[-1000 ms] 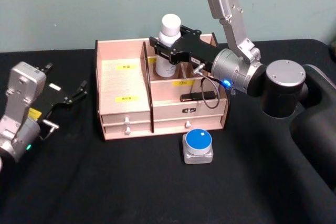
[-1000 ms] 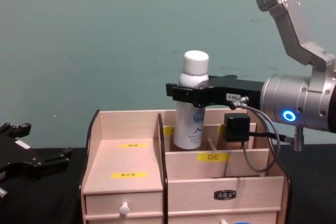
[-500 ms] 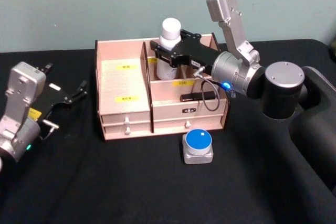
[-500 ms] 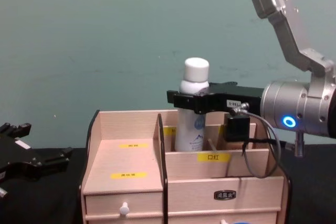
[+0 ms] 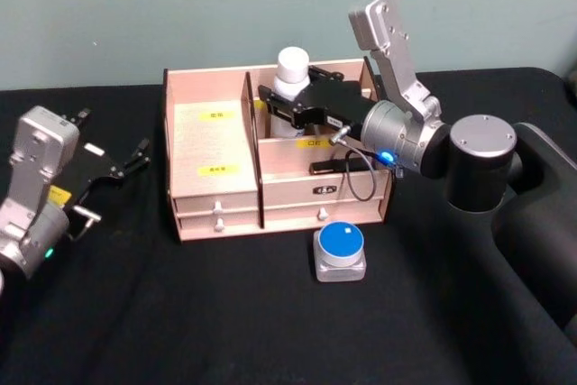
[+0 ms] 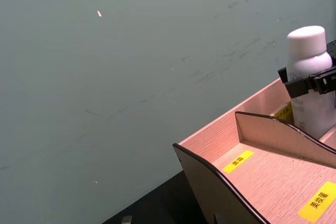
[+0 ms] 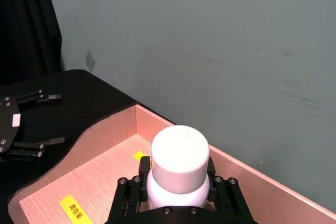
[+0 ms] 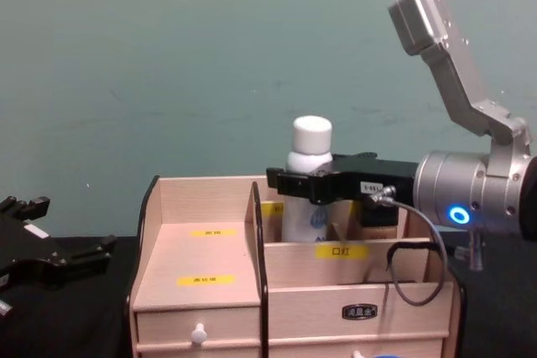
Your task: Pick up the facial cleanser and watermelon frost from the table and place them into the tiered storage box.
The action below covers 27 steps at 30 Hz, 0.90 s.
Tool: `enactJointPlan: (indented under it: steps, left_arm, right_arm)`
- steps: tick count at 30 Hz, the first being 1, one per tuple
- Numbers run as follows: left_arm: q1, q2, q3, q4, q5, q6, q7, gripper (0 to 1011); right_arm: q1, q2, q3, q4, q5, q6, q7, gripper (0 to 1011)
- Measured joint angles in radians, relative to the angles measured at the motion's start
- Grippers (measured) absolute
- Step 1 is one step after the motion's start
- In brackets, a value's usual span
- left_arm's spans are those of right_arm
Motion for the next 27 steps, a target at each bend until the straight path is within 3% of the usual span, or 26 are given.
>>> enactJointPlan:
  steps: [27]
  left_arm:
    - [0.0,0.0,0.0,0.0,0.0,0.0,0.0,1010]
  right_arm:
    - [-0.001,-0.003,0.001,0.026,-0.006,0.022,-0.003,592]
